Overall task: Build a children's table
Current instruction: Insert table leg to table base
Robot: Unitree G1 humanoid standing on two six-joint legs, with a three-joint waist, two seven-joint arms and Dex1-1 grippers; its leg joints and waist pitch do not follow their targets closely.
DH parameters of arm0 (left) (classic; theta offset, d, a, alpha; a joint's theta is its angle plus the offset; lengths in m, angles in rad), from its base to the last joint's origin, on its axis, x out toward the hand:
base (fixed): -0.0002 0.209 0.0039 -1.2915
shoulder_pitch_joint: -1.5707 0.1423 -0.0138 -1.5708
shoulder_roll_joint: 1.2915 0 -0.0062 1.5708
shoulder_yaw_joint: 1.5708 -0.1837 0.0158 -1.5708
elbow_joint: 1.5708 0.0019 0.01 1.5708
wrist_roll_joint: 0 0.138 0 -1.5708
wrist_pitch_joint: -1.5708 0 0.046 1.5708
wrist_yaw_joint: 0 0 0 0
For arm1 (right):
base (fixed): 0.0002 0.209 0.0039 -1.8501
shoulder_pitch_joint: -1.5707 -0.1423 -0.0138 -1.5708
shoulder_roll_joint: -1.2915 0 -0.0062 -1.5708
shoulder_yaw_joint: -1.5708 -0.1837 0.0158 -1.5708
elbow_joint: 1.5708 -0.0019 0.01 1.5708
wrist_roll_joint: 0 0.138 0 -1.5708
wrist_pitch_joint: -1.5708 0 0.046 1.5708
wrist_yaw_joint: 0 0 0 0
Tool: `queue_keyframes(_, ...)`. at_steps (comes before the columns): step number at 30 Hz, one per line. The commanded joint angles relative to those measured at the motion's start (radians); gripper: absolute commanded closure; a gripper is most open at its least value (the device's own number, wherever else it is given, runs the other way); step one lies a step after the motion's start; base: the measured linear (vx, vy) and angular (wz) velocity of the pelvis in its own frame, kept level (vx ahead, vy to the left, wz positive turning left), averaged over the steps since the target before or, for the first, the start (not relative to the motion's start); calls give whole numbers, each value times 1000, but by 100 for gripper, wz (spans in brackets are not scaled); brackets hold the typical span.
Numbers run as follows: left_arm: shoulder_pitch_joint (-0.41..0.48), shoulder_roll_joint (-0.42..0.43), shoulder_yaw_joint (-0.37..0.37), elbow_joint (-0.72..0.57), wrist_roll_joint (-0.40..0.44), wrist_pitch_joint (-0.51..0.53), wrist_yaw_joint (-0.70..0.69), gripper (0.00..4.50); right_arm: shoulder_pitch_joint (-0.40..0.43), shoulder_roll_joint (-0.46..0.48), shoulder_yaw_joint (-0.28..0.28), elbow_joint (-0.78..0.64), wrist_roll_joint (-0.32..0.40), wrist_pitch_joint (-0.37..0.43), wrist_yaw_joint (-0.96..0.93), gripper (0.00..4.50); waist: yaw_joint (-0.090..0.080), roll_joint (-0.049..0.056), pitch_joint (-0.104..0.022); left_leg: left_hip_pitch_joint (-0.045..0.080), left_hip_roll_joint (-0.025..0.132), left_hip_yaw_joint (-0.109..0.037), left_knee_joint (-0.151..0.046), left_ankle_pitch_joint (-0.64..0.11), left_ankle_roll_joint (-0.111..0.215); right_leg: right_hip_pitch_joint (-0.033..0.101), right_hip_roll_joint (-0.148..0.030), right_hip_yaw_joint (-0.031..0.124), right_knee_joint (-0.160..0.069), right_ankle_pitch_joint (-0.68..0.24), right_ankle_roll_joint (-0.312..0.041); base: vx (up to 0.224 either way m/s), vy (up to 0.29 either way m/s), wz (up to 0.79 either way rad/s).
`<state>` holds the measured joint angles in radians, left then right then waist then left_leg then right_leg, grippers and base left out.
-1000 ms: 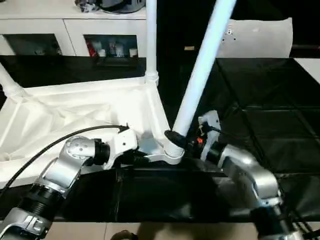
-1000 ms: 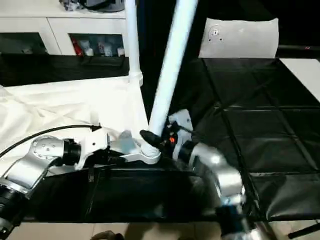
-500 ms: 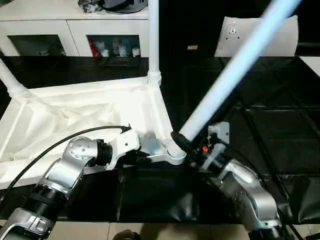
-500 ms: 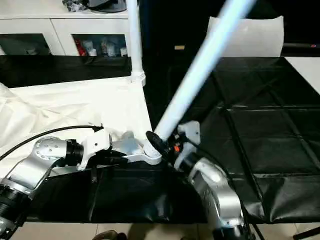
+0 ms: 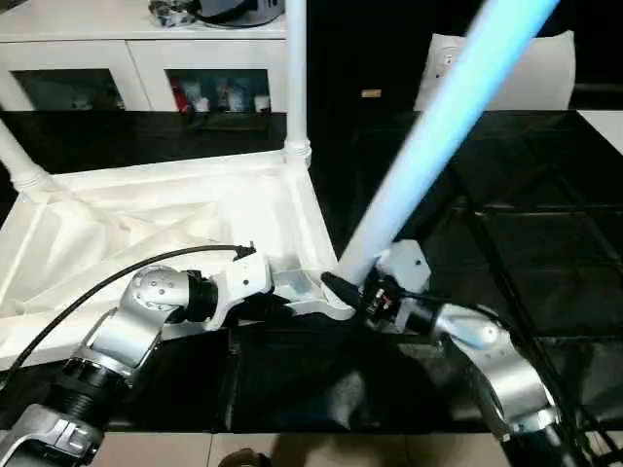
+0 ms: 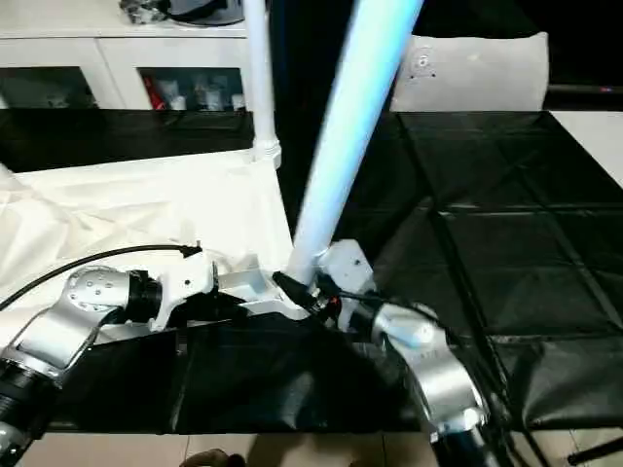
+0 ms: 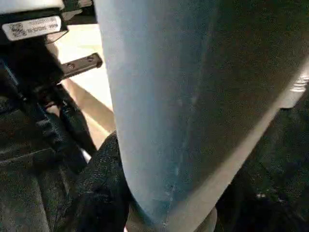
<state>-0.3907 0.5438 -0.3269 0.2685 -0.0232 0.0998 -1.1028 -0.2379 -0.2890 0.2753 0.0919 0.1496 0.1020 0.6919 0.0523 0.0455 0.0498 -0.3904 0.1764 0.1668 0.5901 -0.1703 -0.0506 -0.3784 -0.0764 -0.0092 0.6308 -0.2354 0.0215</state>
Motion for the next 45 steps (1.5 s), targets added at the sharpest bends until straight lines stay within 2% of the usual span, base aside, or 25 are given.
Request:
queue_keyframes(1,-23,13,4,-5,3,-35,-21,450,5,-26,41,145,-58,59,33,259,-3,4,-33,22,39,-16,-92,-377,-29,11,-50,27,-91,-216,-194,0,0,0)
queue_keyframes(3,-32,14,-5,0,-3,-52,-57,450,-42,-25,52,186,-51,58,81,259,-10,3,-28,26,39,-17,-95,-419,-36,6,-50,28,-96,-275,-188,0,0,0)
queue_keyframes(5,-58,17,-19,24,6,-72,-84,450,-82,-26,66,216,-35,75,150,259,-16,5,-20,27,40,-19,-97,-440,-41,2,-50,30,-99,-298,-186,0,0,0)
queue_keyframes(6,-79,16,-23,45,11,-81,-92,450,-96,-33,81,220,-25,94,193,259,-19,0,-18,28,40,-19,-98,-451,-39,1,-49,30,-102,-313,-183,0,0,0)
queue_keyframes(7,-93,15,-26,58,13,-87,-97,450,-104,-38,91,222,-17,108,221,259,-18,1,-20,29,41,-19,-98,-448,-40,2,-51,31,-101,-311,-184,0,0,0)
queue_keyframes(10,-141,5,-20,106,14,-95,-99,450,-104,-58,130,196,-2,159,292,259,-12,3,-18,34,44,-14,-97,-414,-32,0,-49,33,-99,-236,-209,0,0,0)
queue_keyframes(15,-220,-11,-5,215,35,-129,-74,450,-91,-46,162,195,-11,169,319,259,0,-1,-21,29,42,-8,-97,-335,-15,10,-51,30,-97,-168,-225,0,0,0)
queue_keyframes(18,-272,-11,-3,312,63,-168,-45,450,-80,-17,167,199,-27,158,297,259,4,2,-22,32,43,-10,-101,-362,-28,10,-55,30,-103,-232,-216,0,0,0)
queue_keyframes(21,-292,-8,-1,345,74,-178,-33,450,-74,1,165,198,-33,154,269,259,5,5,-20,33,44,-13,-106,-392,-43,8,-57,32,-108,-293,-200,0,0,0)
queue_keyframes(22,-302,-8,4,362,73,-180,-27,450,-70,10,166,194,-35,150,256,259,3,2,-17,36,45,-14,-109,-420,-52,4,-59,32,-114,-355,-185,0,0,0)
queue_keyframes(24,-315,-6,9,389,73,-188,-20,450,-64,23,162,189,-33,149,239,259,4,5,-19,37,45,-16,-111,-432,-57,2,-62,33,-118,-397,-172,0,0,0)
queue_keyframes(27,-326,3,10,426,79,-200,-18,450,-57,46,148,194,-41,138,198,259,3,4,-20,36,47,-18,-118,-425,-60,4,-62,32,-123,-402,-164,0,0,0)
queue_keyframes(28,-311,6,19,419,65,-192,-31,450,-61,71,122,210,-42,137,160,259,4,4,-20,36,46,-17,-118,-422,-59,2,-61,31,-124,-405,-161,0,0,0)
queue_keyframes(31,-257,13,43,349,23,-140,-54,450,-72,117,67,242,-34,134,80,259,-4,5,-15,30,47,-24,-125,-455,-71,2,-67,29,-124,-471,-155,0,0,0)
queue_keyframes(33,-186,16,67,239,-19,-67,-54,450,-85,147,30,263,-30,139,17,259,-14,5,-13,23,47,-30,-132,-474,-76,4,-67,25,-122,-495,-146,-6,8,-9)
queue_keyframes(35,-154,17,74,186,-35,-31,-51,450,-91,158,18,273,-32,139,-8,259,-19,8,-16,32,49,-28,-131,-488,-77,-6,-62,29,-125,-472,-147,5,14,-9)
queue_keyframes(36,-45,5,90,0,-77,91,-12,450,-118,195,-23,313,-27,141,-82,259,-25,-5,-20,28,51,-25,-132,-473,-75,-2,-58,29,-117,-399,-165,0,0,0)
queue_keyframes(37,-43,4,91,-4,-78,94,-10,450,-118,196,-24,315,-27,141,-84,259,-29,0,-22,18,54,-29,-134,-445,-79,7,-63,29,-103,-345,-182,0,0,0)
queue_keyframes(38,13,-7,89,-99,-88,145,16,450,-136,214,-44,340,-27,139,-125,259,-35,3,-18,13,49,-26,-136,-432,-72,7,-56,24,-106,-334,-182,32,23,-21)
queue_keyframes(39,81,-27,72,-214,-91,207,53,450,-160,240,-73,376,-37,131,-175,259,-50,-6,-25,11,48,-24,-131,-408,-64,12,-51,21,-102,-277,-192,32,23,-21)
queue_keyframes(41,108,-38,59,-257,-85,231,71,450,-172,250,-83,393,-41,129,-196,259,-56,-8,-23,9,42,-21,-128,-391,-54,12,-49,21,-106,-263,-195,21,6,-9)
queue_keyframes(42,131,-50,45,-296,-68,257,87,450,-184,259,-91,409,-45,126,-216,259,-61,-5,-29,14,43,-17,-121,-359,-49,12,-50,25,-104,-206,-206,63,-1,-11)
queue_keyframes(43,152,-67,26,-332,-39,284,110,450,-197,266,-97,426,-50,119,-238,259,-63,-7,-30,13,44,-14,-116,-312,-35,15,-47,25,-101,-130,-218,69,-15,-4)
queue_keyframes(44,166,-94,6,-364,-8,317,141,450,-212,275,-106,443,-52,111,-265,259,-64,-22,-31,15,42,-9,-111,-291,-22,14,-43,25,-104,-100,-222,69,-15,-4)
queue_keyframes(45,173,-111,-5,-383,12,340,160,450,-221,280,-112,453,-52,106,-281,259,-59,-17,-31,17,42,-5,-104,-237,-3,18,-45,26,-99,-36,-241,66,-26,-1)
